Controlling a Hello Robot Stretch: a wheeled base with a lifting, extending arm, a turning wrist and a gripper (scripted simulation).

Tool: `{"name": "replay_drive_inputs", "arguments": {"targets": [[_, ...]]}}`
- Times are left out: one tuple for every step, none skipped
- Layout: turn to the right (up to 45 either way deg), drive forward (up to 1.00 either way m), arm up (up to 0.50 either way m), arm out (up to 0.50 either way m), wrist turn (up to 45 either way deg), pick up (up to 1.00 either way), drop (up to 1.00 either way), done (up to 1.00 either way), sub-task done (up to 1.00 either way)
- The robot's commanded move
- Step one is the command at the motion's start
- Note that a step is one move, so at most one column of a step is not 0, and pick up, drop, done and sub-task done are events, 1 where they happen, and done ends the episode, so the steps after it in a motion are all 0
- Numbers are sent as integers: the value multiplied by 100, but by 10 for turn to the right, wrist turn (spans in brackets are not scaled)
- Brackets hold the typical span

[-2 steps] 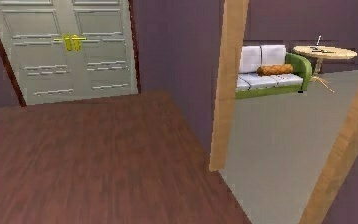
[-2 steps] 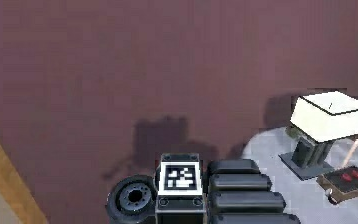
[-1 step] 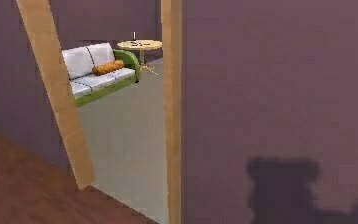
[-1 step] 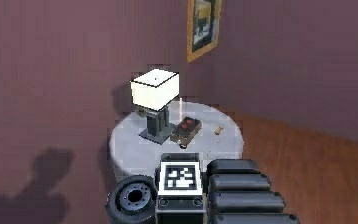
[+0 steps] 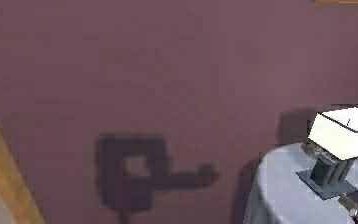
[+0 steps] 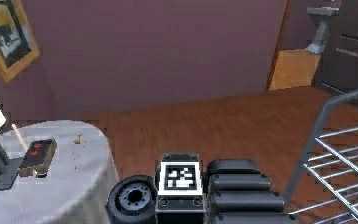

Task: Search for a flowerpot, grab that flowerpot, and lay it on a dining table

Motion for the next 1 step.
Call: {"name": "replay_drive_inputs", "arguments": {"targets": [[450,0,0,0,0,0,0,0,0]]}}
